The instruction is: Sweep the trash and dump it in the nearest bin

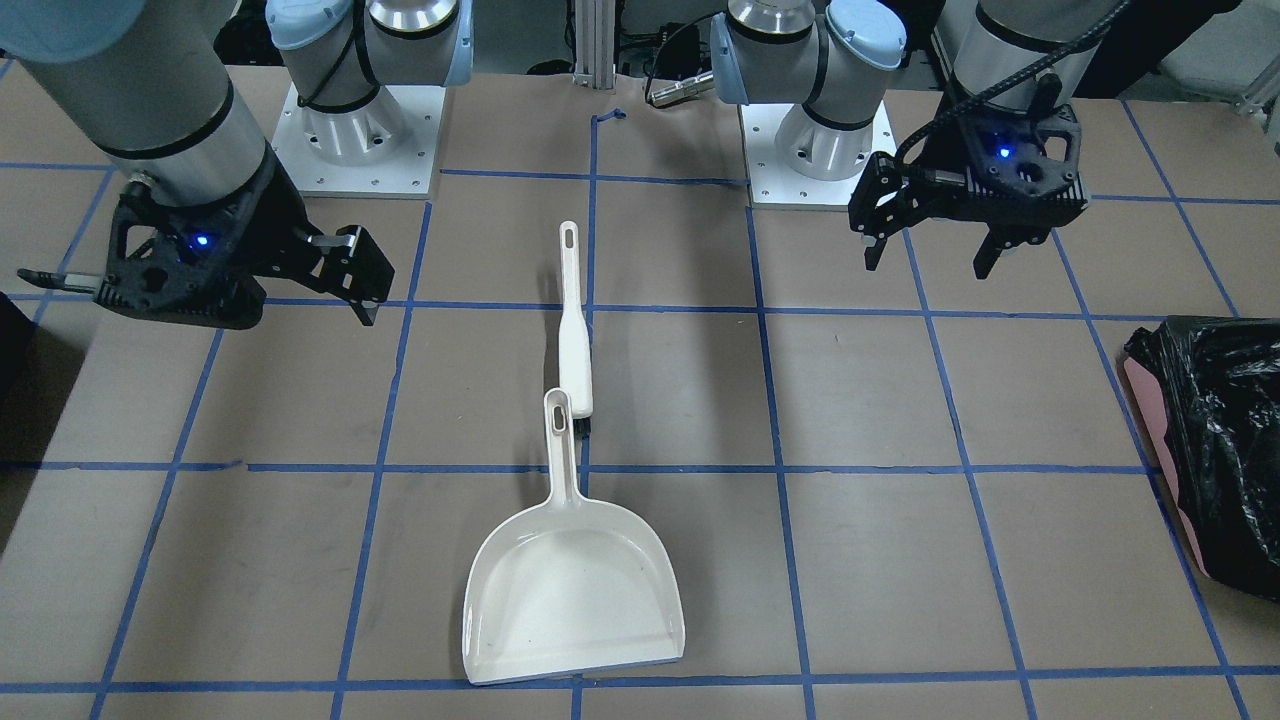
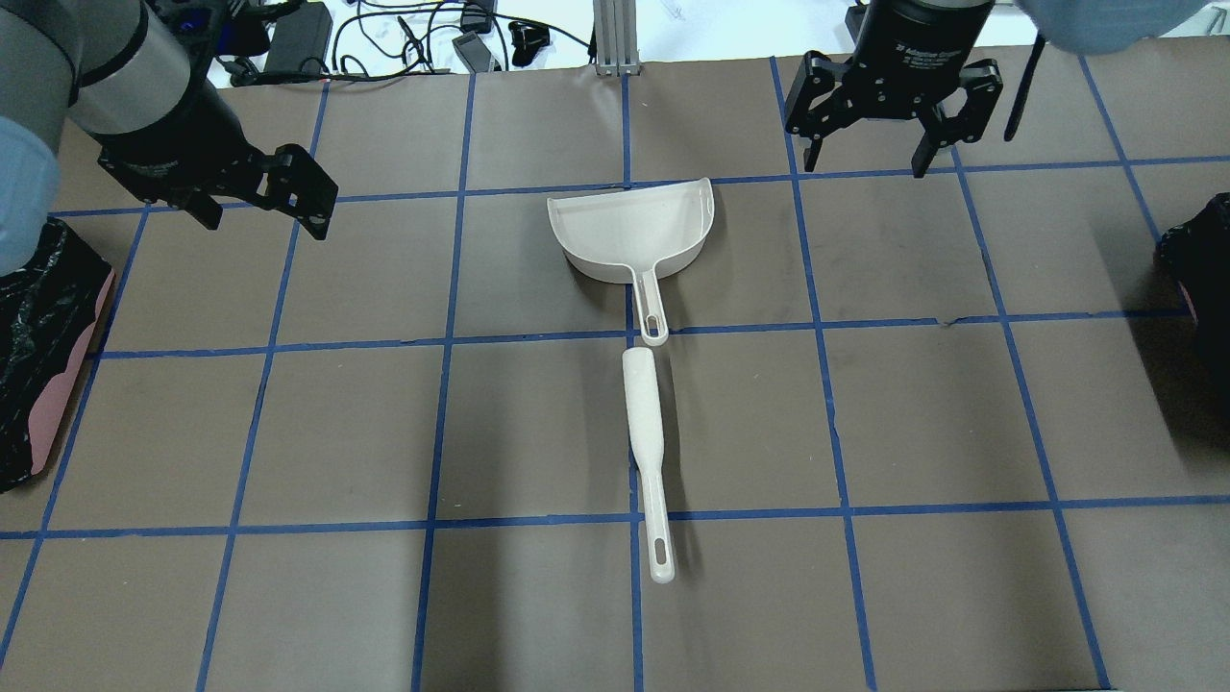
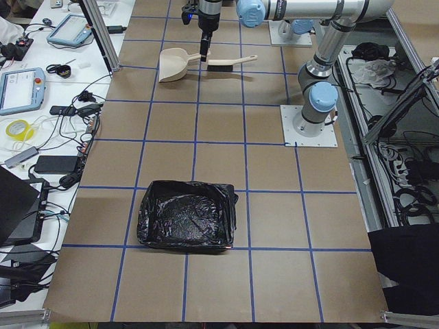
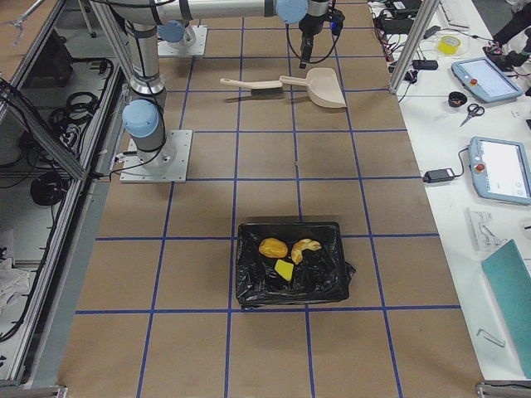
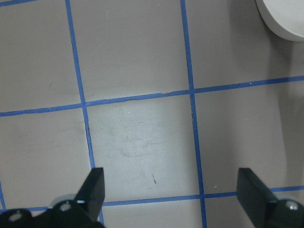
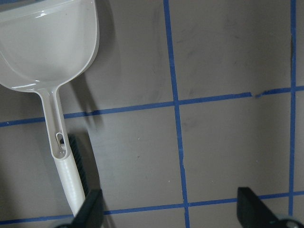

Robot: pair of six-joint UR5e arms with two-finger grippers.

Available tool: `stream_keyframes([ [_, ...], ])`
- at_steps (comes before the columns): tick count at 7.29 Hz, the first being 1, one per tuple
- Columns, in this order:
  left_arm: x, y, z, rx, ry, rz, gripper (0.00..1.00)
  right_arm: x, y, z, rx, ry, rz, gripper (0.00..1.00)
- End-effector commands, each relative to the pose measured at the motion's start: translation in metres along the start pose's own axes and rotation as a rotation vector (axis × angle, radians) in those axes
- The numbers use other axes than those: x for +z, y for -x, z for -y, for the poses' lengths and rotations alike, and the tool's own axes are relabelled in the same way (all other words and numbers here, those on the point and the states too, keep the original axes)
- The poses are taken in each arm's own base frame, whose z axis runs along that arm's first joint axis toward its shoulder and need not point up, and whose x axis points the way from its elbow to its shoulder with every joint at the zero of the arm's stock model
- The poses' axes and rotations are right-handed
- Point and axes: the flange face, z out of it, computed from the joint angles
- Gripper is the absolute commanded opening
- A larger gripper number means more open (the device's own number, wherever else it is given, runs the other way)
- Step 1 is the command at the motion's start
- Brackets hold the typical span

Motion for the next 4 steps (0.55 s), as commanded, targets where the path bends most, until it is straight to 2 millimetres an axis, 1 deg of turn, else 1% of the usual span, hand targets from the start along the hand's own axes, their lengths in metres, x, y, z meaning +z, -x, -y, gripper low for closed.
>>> stream_keyframes([
  [1,0.0053,-0.0022,0.0037,-0.005,0.004,-0.013,1.0,-0.014,-0.0104,-0.0266,-0.004,-0.026,-0.001,0.99],
  [2,0.0056,-0.0045,0.0041,0.015,0.003,-0.008,1.0,-0.0139,-0.0085,-0.0296,-0.029,-0.03,-0.001,1.0],
  [4,0.0024,-0.0052,0.0019,0.006,-0.004,-0.011,1.0,-0.0067,-0.0089,-0.0316,-0.103,-0.018,-0.003,1.0],
])
